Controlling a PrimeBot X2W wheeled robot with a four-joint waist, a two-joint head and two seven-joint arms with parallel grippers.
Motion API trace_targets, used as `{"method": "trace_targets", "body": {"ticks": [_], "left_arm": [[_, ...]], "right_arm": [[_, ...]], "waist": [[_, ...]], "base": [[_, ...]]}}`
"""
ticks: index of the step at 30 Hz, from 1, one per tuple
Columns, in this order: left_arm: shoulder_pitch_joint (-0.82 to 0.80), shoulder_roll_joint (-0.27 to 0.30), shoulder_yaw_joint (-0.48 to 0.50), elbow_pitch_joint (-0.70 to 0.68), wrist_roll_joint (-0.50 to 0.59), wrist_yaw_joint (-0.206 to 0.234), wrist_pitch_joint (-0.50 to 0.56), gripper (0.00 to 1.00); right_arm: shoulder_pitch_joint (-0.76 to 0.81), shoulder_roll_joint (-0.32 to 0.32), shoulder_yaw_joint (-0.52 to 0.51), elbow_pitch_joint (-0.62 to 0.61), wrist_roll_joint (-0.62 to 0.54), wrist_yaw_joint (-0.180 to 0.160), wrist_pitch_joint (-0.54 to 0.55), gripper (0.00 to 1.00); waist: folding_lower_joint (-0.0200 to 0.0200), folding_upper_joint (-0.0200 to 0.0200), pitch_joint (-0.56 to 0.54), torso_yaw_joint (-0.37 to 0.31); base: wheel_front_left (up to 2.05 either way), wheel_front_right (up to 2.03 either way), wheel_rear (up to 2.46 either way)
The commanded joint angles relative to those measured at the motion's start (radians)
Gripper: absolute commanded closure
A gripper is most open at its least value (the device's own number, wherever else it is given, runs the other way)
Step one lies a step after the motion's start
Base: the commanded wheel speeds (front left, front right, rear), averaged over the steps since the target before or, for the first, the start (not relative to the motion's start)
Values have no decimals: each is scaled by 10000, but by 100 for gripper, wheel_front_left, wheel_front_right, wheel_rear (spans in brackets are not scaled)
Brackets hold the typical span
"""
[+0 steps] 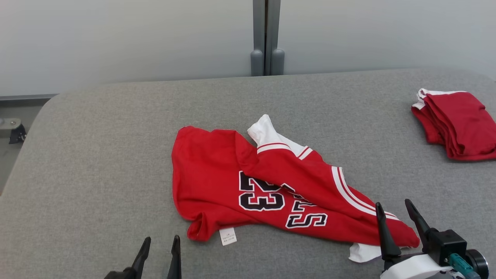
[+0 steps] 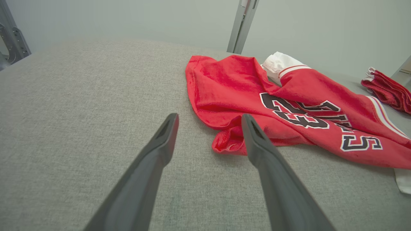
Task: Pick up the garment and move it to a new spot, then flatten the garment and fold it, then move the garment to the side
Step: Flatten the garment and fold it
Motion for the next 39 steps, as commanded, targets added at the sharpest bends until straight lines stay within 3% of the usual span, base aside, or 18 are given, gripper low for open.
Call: {"method": "trace_targets", "body": {"ticks": [1,7,14,22,24,25,34,39], "left_arm": [[-500,-30,29,191,70,-128,-22,0],[-2563,24,-140,1941,-77,-446,504,0],[-4936,607,-71,3839,7,-409,1719,0],[-6182,1070,-53,5805,0,-326,2745,0],[-6313,1111,-164,6156,15,-410,2919,71],[-6375,1078,-267,6301,-5,-500,2870,100],[-7725,1315,-532,5883,252,-643,1414,100],[-8797,1648,-430,6260,487,-387,677,100]], "right_arm": [[-174,-17,39,-45,-47,-16,-29,0],[-633,-18,337,-184,-92,-16,-29,0],[-1080,-18,624,-191,-39,-16,-29,0],[-1288,-15,764,-246,33,-16,-27,0],[-1341,-15,794,-250,39,-16,-27,0],[-1350,-17,801,-255,36,-16,-27,0],[-1492,-15,948,-274,-67,-16,-27,0],[-1670,-17,1179,-233,-172,-16,-27,0]], "waist": [[1,0,148,-108],[1,0,838,-553],[1,0,1597,-1355],[1,0,2144,-1973],[1,0,2182,-2062],[1,0,2196,-2103],[1,0,2382,-2163],[1,0,2562,-2311]], "base": [[0,0,0],[0,0,0],[0,0,0],[0,0,0],[0,0,0],[0,0,0],[0,0,0],[0,0,0]]}}
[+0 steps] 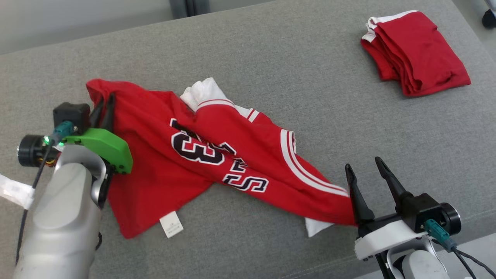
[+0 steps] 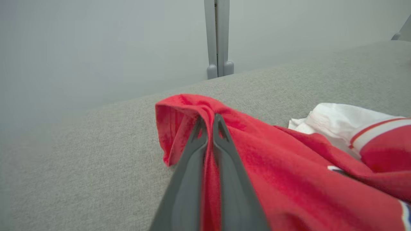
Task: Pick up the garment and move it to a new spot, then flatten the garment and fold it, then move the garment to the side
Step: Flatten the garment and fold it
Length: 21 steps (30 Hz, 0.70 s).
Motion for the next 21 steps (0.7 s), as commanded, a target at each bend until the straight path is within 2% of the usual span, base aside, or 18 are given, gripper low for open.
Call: {"method": "trace_targets", "body": {"ticks": [1,2,3,4,5,6,7,9,12,16,21], "left_arm": [[-290,121,65,158,115,100,-201,100],[-462,172,87,309,157,143,-359,98],[-588,228,90,391,209,186,-475,91],[-723,266,124,520,211,239,-584,82],[-777,255,177,656,159,247,-635,65],[-771,236,169,837,164,252,-696,36],[-753,192,168,1015,147,240,-692,0],[-686,154,251,1275,9,156,-730,0],[-358,182,529,1140,-126,290,-788,0],[723,-10,1282,-618,-284,579,-767,0],[2925,-786,1896,-3053,-286,569,-771,0]], "right_arm": [[-104,-17,46,32,-65,-16,-29,0],[-150,-17,73,47,-79,-16,-29,0],[-163,-18,71,44,-94,-16,-31,0],[-163,-18,69,50,-98,-16,-29,0],[-156,-17,57,61,-100,-16,-31,0],[-135,-17,40,79,-95,-16,-31,0],[-107,-17,26,99,-82,-16,-29,0],[-38,-17,-6,132,-37,-16,-31,0],[84,-17,-82,143,49,-16,-31,0],[259,-17,-359,4,118,-16,-29,0],[518,-17,-768,-130,86,-16,-31,0]], "waist": [[0,0,83,-99],[0,0,109,-147],[0,0,130,-184],[0,0,151,-225],[0,0,158,-245],[0,0,150,-271],[0,0,133,-287],[0,0,89,-302],[0,0,-43,-262],[0,0,-286,-15],[0,0,-754,478]], "base": [[0,0,0],[0,0,0],[0,0,0],[0,0,0],[0,0,0],[0,0,0],[0,0,0],[0,0,0],[0,0,0],[0,0,0],[0,0,0]]}}
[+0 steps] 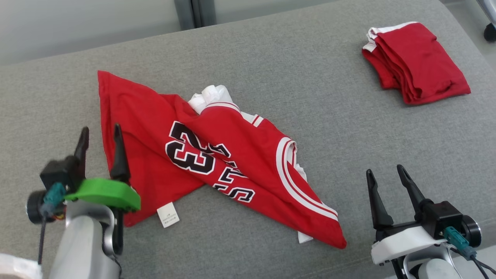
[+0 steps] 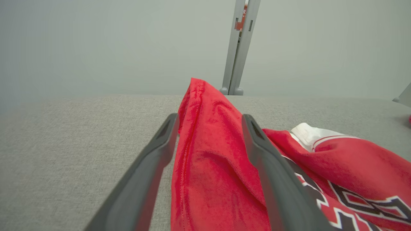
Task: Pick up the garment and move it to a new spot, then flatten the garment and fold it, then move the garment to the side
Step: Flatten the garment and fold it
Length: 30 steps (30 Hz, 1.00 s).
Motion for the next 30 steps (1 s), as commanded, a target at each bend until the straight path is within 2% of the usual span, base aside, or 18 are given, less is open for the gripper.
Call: {"method": "trace_targets", "body": {"ticks": [1,7,13,19,25,30], "left_arm": [[637,-166,127,-448,10,-22,-24,0],[3049,-792,-242,-2133,452,-99,-25,0],[3751,-919,-1621,-2432,815,-544,-15,0],[2675,-944,-3170,-2050,974,-840,133,0],[836,-942,-4412,-1708,855,-928,1050,0],[-318,-935,-4873,-1037,486,-940,2184,0]], "right_arm": [[165,-20,-80,-48,24,-16,-31,0],[556,-19,-324,-50,2,-16,-29,0],[524,-23,-82,33,-11,-16,-29,0],[241,-26,191,39,-60,-16,-29,0],[-158,-22,311,-50,10,-16,-29,0],[-290,-17,403,-21,288,-16,-31,0]], "waist": [[0,0,-439,437],[0,0,-1042,1148],[0,0,-1205,1477],[0,0,-976,1159],[0,0,-255,385],[0,0,183,-293]], "base": [[0,0,0],[0,0,0],[0,0,0],[0,0,0],[0,0,0],[0,0,0]]}}
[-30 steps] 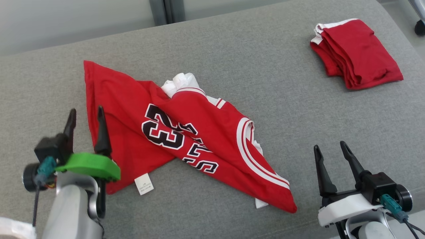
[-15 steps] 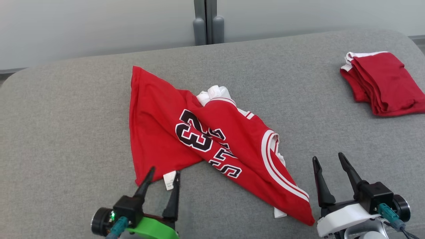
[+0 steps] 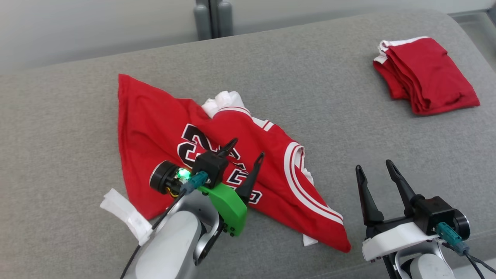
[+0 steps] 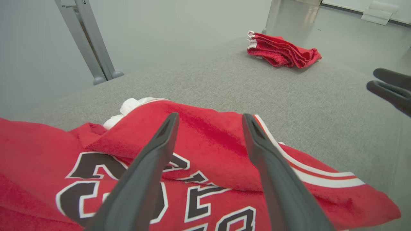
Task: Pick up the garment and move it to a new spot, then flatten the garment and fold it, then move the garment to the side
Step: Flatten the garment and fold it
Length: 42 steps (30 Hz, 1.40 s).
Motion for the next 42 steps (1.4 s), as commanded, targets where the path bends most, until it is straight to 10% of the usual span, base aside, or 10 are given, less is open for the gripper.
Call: {"method": "trace_targets", "body": {"ticks": [1,20,22,42], "left_arm": [[-217,67,66,256,-107,68,364,0],[-208,590,-68,383,-709,324,3031,0],[-335,689,-227,613,-606,276,3104,100],[-1789,413,247,544,-1510,277,1658,100]], "right_arm": [[-83,-17,27,9,95,-16,-27,0],[-339,-14,174,-35,370,-16,-29,0],[-379,-15,228,-26,372,-16,-27,0],[-497,-15,266,47,434,-16,-27,0]], "waist": [[0,0,715,-872],[0,0,1082,-1468],[0,0,1170,-1542],[0,0,1312,-1769]], "base": [[0,0,0],[0,0,0],[0,0,0],[0,0,0]]}}
